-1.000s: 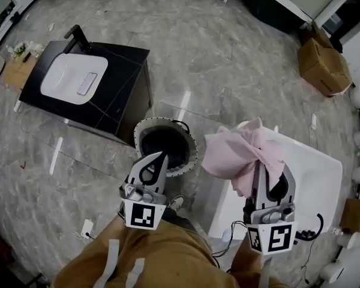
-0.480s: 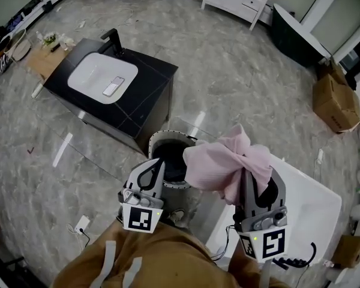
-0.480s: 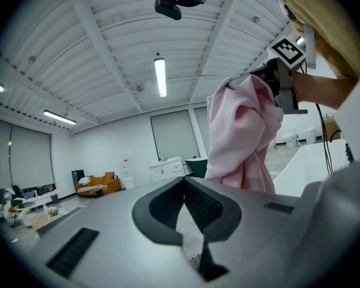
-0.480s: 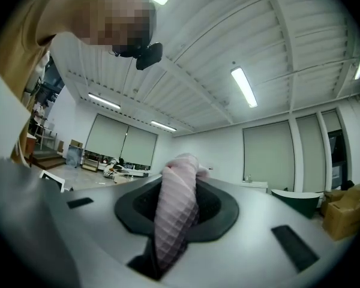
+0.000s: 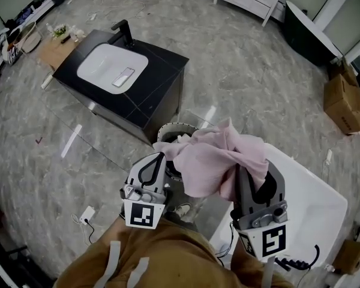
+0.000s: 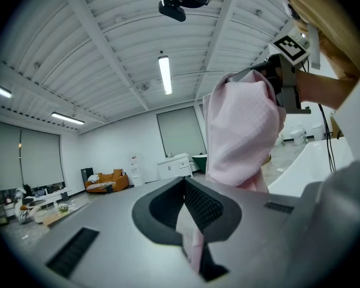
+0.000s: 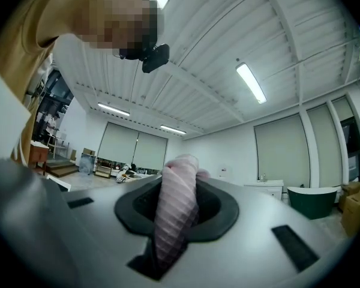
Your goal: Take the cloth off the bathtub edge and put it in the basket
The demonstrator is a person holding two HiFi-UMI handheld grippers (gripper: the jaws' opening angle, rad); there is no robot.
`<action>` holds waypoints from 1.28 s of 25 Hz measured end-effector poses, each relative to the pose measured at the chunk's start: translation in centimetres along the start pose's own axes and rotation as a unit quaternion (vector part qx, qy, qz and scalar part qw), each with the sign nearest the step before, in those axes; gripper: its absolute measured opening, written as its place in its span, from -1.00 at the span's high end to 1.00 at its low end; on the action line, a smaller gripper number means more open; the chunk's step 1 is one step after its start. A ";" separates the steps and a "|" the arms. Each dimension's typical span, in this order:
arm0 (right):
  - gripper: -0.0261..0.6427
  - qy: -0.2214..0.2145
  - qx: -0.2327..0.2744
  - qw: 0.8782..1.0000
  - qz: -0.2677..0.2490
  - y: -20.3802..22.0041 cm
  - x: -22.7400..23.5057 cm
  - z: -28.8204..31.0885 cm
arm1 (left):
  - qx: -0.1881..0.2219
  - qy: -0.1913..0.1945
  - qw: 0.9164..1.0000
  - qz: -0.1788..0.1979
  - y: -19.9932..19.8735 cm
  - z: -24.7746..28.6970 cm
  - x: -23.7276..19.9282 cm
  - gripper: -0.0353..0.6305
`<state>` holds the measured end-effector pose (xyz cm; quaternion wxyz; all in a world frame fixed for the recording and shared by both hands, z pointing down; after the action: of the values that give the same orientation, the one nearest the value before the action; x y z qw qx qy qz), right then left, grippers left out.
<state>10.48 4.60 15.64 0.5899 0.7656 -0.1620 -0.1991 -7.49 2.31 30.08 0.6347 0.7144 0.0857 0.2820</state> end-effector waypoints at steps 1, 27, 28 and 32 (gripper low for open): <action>0.67 -0.004 0.001 1.000 0.001 0.1 -0.2 0.2 | 0.000 -0.002 1.000 0.000 0.1 0.0 -0.1 0.88; 0.67 0.161 -0.067 0.982 -0.070 0.1 -0.3 6.8 | 0.058 0.142 0.988 -0.015 2.8 7.4 -9.9 0.88; 0.67 0.161 -0.071 0.982 -0.067 0.4 -0.2 6.8 | 0.057 0.146 0.987 -0.015 2.8 7.7 -9.5 0.88; 0.67 0.147 -0.086 0.984 -0.050 3.0 0.1 7.9 | 0.040 0.158 0.986 -0.027 4.4 9.0 -8.4 0.88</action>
<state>6.58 -2.82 16.76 0.6603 0.7401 -0.0173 -0.1265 -10.86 -10.21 31.48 0.5917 0.6830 0.2149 0.3704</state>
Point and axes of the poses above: the fingertips, and each gripper's own axes: z forward along the fingers, x to its right, y out of its underside, the point moved 3 cm from there along -z, backward along the fingers, and after that the axes turned 6 degrees about x, right-handed, at the moved point
